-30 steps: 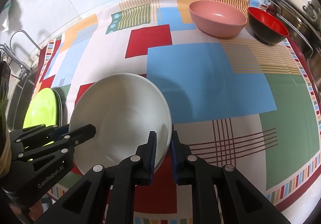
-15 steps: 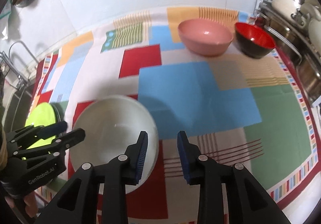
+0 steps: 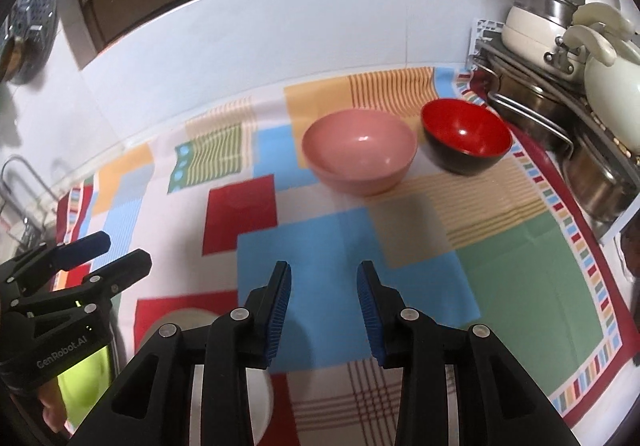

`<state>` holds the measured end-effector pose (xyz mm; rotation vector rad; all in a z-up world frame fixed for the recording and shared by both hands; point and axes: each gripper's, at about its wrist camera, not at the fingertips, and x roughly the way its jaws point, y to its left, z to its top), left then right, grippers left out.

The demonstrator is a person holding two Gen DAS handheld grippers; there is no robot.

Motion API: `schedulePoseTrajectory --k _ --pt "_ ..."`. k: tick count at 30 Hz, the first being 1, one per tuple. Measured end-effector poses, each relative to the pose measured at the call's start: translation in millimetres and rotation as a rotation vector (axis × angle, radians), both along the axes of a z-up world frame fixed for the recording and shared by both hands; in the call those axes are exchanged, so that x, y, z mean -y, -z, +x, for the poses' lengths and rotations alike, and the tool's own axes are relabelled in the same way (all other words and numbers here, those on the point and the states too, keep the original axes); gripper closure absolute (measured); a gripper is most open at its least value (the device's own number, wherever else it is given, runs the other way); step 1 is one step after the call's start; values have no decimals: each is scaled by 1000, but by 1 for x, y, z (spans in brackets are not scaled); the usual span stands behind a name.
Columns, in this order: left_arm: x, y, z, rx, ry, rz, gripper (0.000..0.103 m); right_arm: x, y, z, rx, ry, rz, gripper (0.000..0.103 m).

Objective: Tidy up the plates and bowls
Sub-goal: 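Move both tools toward the pink bowl beside the red bowl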

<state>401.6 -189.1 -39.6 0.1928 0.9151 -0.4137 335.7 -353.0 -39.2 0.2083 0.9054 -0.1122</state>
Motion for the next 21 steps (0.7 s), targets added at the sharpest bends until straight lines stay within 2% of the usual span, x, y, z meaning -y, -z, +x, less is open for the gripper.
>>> schedulePoseTrajectory --k 2,3,4,6,13,21 --pt "7 -3 8 5 13 3 40 5 -2 5 5 10 1 67" --pt "11 -5 13 9 20 4 40 8 -3 7 11 10 8 65" --pt "14 -6 16 12 27 6 40 11 -5 11 11 17 9 58" --pt "21 -7 25 17 43 9 39 17 -7 15 21 37 16 55" --pt "46 -6 60 18 95 22 37 40 -11 37 54 120 12 55" --pt "73 7 102 13 134 38 37 59 -5 65 63 191 -8 55"
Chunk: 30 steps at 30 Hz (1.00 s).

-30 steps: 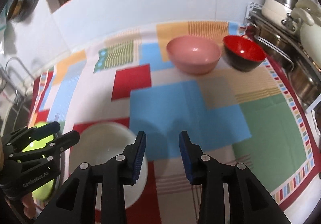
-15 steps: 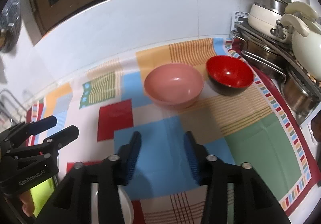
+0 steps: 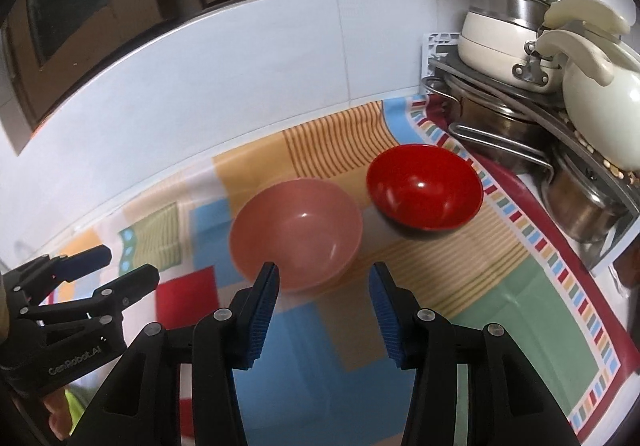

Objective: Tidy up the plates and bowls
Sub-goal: 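Move both tools toward the pink bowl beside the red bowl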

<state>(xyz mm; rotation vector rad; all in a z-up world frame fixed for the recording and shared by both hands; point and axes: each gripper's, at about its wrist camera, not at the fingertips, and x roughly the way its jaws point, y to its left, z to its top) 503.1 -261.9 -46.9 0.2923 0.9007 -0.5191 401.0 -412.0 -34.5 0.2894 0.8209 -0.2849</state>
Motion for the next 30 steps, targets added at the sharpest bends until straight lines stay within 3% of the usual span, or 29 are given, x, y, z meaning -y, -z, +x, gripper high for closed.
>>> schedulePoseTrajectory --k 19,24,30 --pt "55 46 61 -26 41 37 38 31 47 55 -73 64 42 55" --pt "64 58 67 -49 50 51 47 33 58 62 -95 67 39 57" --pt "71 65 70 -82 63 49 64 37 68 66 -113 68 60 72"
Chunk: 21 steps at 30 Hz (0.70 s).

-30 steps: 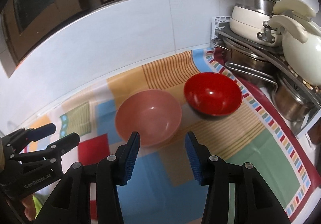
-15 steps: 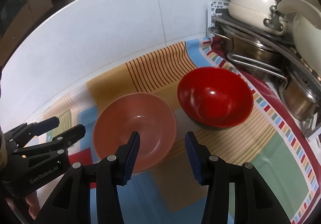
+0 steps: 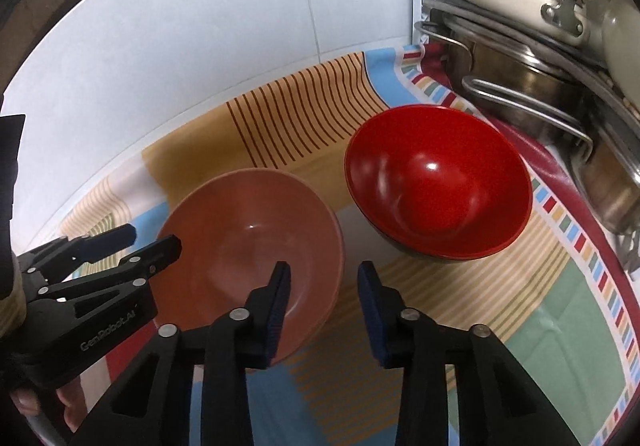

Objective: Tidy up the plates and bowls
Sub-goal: 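Move both tools toward the pink bowl beside the red bowl, then close both tools on the rim of the pink bowl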

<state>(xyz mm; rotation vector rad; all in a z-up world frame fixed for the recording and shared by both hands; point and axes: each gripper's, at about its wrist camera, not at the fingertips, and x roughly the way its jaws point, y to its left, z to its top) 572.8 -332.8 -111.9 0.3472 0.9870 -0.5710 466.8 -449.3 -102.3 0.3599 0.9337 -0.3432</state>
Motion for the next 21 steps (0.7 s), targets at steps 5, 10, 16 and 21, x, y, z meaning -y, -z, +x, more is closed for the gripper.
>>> schedulePoseTrajectory --k 5,10,16,21 --pt "4 3 3 -45 19 -19 85 4 3 2 -12 -1 9 85" --pt "10 3 0 -45 39 -9 95 5 4 4 -17 -3 15 89" --pt "9 -1 -2 -37 29 -17 95 6 4 5 -19 4 31 90" --pt "-3 -10 -7 -36 17 -35 95 1 -4 1 -5 0 22 90"
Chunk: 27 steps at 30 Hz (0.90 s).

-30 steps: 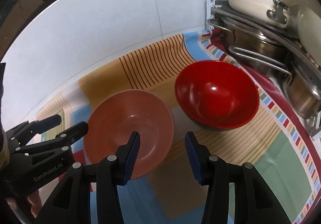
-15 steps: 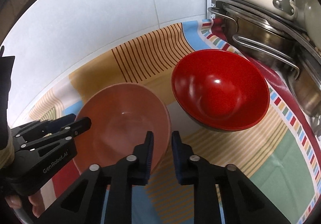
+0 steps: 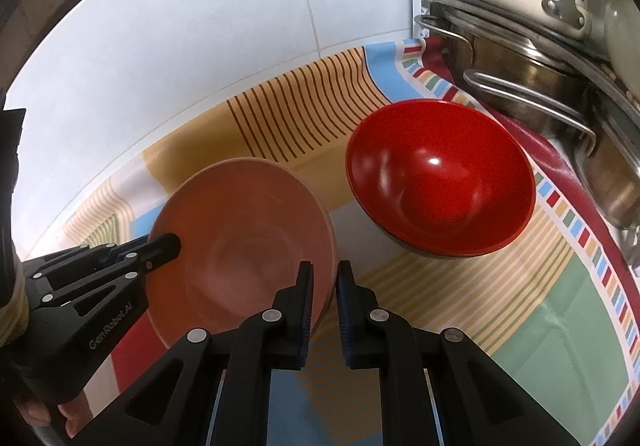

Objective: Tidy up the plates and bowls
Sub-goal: 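Close both tools on the rim of the pink bowl, then lift and carry the pink bowl over the white bowl with both tools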

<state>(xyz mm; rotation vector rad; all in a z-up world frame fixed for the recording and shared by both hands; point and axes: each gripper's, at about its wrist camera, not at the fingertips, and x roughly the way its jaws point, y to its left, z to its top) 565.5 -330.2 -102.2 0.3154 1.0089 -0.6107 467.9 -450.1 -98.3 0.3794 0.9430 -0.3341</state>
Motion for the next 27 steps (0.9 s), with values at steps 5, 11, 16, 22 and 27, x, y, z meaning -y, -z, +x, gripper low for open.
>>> schedulePoseTrajectory --k 5,11,16,22,27 --pt "-14 -16 -12 10 -17 -16 95 -11 -16 -9 15 -15 -18 90" --pt "-35 -36 -35 24 -42 -47 95 -26 -34 -22 28 -39 -19 90" --pt "-55 -50 -57 28 -69 -67 95 -41 -49 -38 37 -60 -17 90" --pt "-83 -67 -89 45 -120 -95 95 -65 -64 -61 45 -99 -19 90" --pt "-105 -75 -117 56 -165 -106 95 -86 -74 -79 53 -146 -23 90"
